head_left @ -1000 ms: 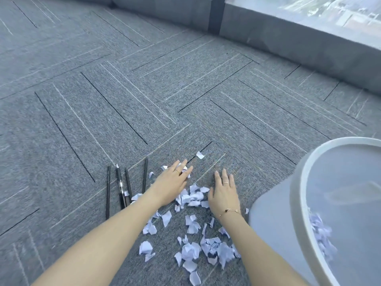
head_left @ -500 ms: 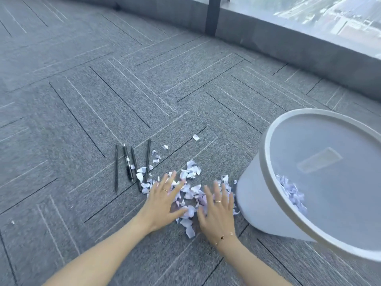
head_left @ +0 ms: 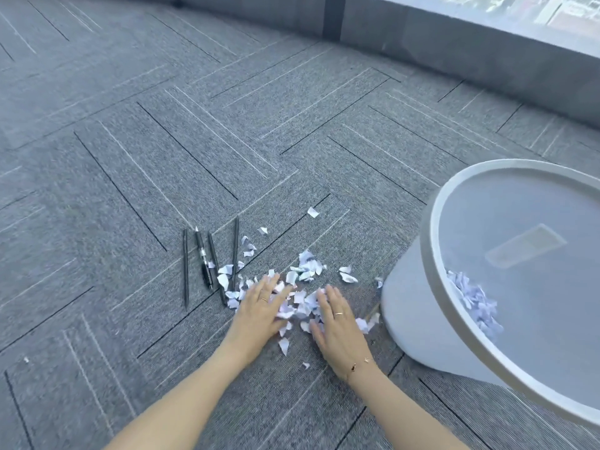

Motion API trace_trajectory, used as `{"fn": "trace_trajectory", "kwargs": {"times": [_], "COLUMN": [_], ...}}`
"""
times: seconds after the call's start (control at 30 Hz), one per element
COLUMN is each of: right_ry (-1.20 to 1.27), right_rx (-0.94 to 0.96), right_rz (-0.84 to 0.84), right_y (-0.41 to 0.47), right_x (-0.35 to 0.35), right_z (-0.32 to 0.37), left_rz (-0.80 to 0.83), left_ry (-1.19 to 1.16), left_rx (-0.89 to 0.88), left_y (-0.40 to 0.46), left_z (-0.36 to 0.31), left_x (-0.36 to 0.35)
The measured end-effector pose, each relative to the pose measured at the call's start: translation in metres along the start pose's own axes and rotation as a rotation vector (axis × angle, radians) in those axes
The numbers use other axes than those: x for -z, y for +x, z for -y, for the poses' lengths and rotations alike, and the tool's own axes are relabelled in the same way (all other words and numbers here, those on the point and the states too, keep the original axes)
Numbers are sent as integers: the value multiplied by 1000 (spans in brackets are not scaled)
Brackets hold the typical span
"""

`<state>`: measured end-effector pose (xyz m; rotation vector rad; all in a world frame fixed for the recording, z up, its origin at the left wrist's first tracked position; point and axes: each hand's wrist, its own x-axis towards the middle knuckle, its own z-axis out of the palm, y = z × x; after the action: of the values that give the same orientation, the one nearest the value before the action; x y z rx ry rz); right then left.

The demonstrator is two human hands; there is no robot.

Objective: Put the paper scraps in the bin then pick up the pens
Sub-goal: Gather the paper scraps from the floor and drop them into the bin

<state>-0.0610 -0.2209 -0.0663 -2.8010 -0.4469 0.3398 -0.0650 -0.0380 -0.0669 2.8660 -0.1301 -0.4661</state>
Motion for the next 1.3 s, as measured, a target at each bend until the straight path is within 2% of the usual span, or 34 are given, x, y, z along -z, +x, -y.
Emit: {"fn": "trace_trajectory", "kwargs": {"times": [0.07,0.13,0.37,0.6,0.7,0.8,0.87,1.1,1.3], "right_ry": [33,-8,-107,-54,-43,-33,-8,-9,-144], "right_rx": [-25,-55,-97,53,64,155,203,269,286], "right_rz": [0,-20,-69,-66,-185,-352,-402,-362,-121], "right_y": [3,4,39,92,97,98,98,97,77], "right_x": [-2,-5,-8,-5,-9,-15,-16,-5,10], "right_z": [6,5,-9,-4,-3,-7,-7,-2,1], "left_rz": [-42,-105,-155,-133,-203,-327,-370,-325,-145], "left_ry": [-73,-2,53,-41,-116,-184,-233,-302,-110], "left_rx": [0,-28,-35,-53,-34,-18,-1,-42,-80], "left_y": [-3,-6,9,52,59,64,64,54,40], "left_z": [12,22,34,34,34,35,36,32,41], "left_x": [3,-1,-7,4,6,5,7,11,14]}}
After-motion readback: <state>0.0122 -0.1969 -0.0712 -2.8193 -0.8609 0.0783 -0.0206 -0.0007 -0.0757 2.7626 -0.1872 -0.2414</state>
